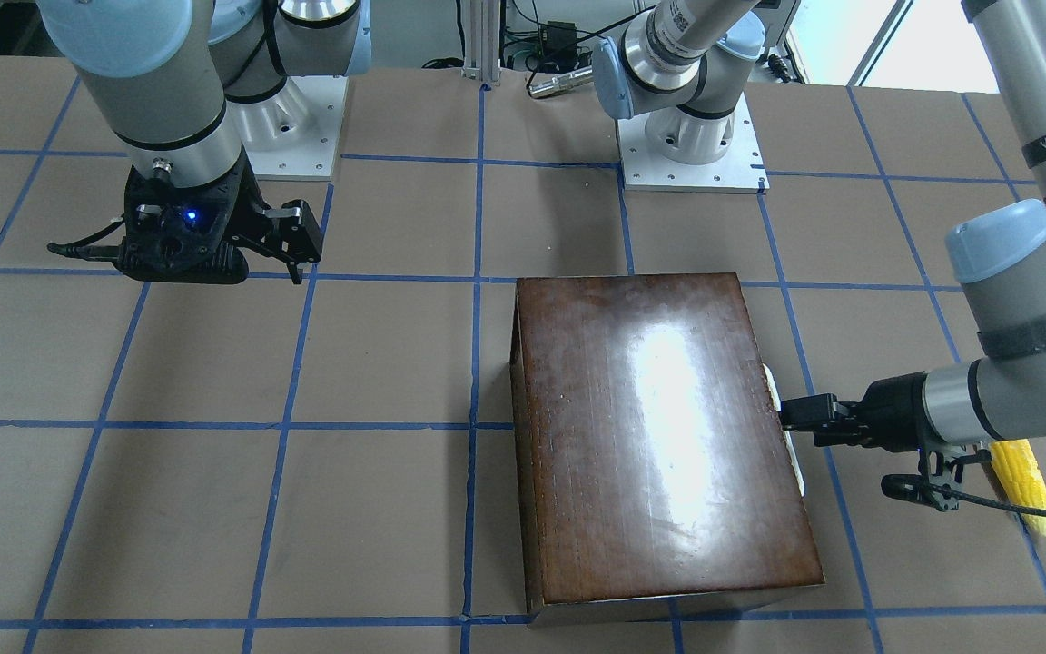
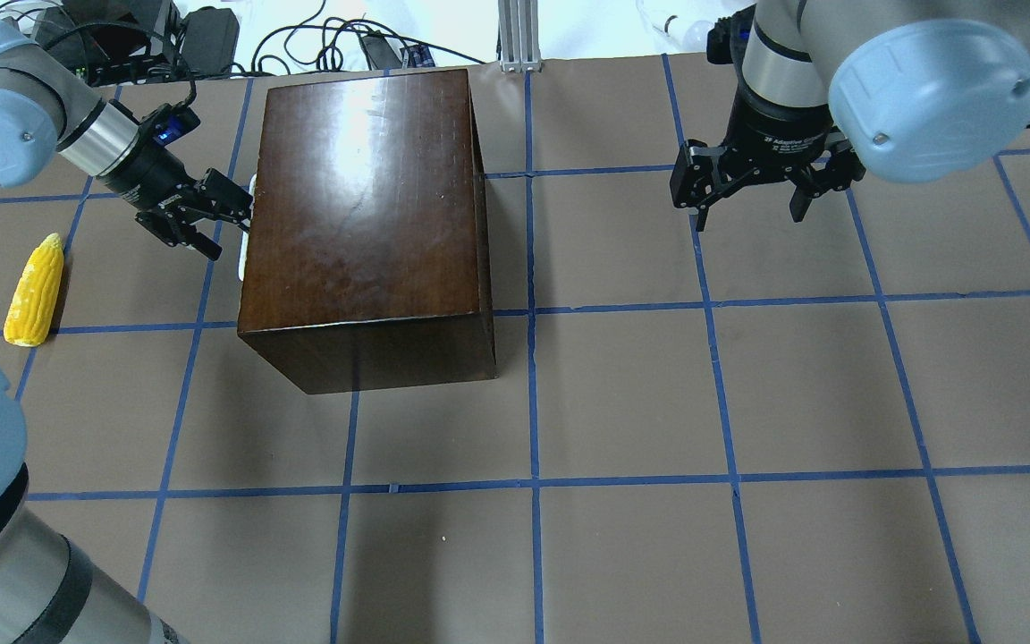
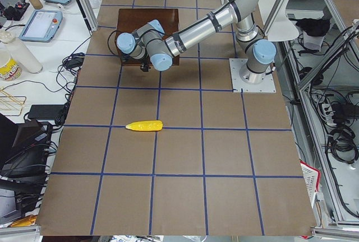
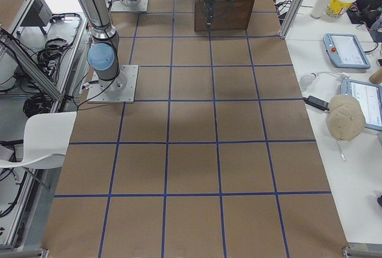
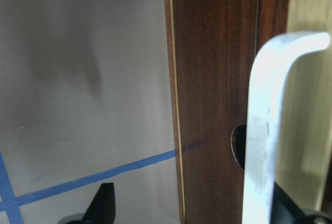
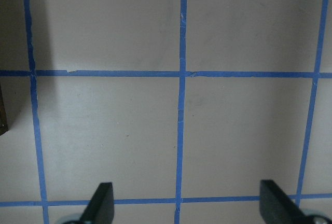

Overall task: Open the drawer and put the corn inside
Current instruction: 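Hook the left gripper onto the white drawer handle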

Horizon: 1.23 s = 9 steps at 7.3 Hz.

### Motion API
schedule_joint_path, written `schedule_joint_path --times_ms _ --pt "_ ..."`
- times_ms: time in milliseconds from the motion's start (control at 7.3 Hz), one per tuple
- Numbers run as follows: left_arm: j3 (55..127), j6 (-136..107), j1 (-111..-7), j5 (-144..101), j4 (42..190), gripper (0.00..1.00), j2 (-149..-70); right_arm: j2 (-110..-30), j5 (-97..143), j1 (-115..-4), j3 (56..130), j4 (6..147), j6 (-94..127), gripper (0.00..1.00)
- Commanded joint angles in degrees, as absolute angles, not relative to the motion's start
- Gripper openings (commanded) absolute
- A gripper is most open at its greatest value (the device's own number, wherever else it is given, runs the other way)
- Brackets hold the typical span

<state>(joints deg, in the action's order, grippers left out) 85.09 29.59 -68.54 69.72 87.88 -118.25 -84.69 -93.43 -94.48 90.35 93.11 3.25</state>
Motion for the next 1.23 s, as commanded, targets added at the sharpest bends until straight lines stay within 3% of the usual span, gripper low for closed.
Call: schedule_joint_path --times_ms 0,1095 --pt "84.8 31.0 -68.5 70.1 87.8 1.00 -118.4 -84.7 -93.4 -94.5 90.4 93.1 3.3 1.00" --pt "84.2 32.7 -67.7 72.1 86.5 1.00 -118.2 -84.6 -93.4 -94.5 90.4 93.1 3.3 1.00"
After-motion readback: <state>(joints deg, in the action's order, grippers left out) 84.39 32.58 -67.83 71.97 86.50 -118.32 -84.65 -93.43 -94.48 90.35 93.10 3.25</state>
